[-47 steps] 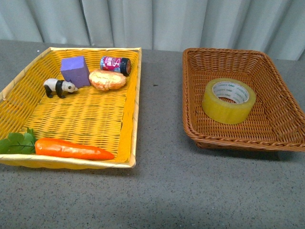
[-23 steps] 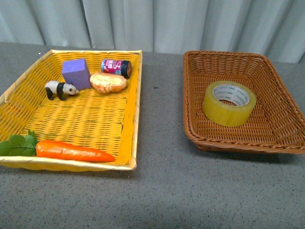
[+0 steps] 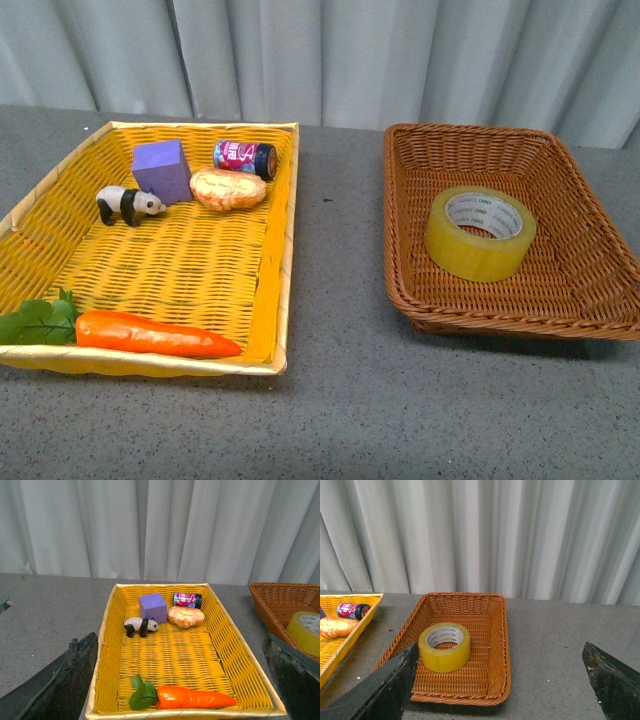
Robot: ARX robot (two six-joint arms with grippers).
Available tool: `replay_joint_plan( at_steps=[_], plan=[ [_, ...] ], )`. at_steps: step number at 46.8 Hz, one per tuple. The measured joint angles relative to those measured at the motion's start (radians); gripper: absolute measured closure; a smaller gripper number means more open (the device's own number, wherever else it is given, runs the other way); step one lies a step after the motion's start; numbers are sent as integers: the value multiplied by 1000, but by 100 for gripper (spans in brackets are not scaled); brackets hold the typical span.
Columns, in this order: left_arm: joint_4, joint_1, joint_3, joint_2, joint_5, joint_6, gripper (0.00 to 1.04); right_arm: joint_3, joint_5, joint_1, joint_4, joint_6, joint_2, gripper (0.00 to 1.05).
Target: Move tape to another basket
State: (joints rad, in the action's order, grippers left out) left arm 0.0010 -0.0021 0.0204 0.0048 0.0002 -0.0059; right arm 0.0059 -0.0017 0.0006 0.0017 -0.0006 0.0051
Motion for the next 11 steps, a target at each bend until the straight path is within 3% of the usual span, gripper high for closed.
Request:
replay_joint_plan(
  at_steps=[11],
  plan=[
    [0,0,0,0,0,0,7,0,0,0,0,0,0,9]
  ],
)
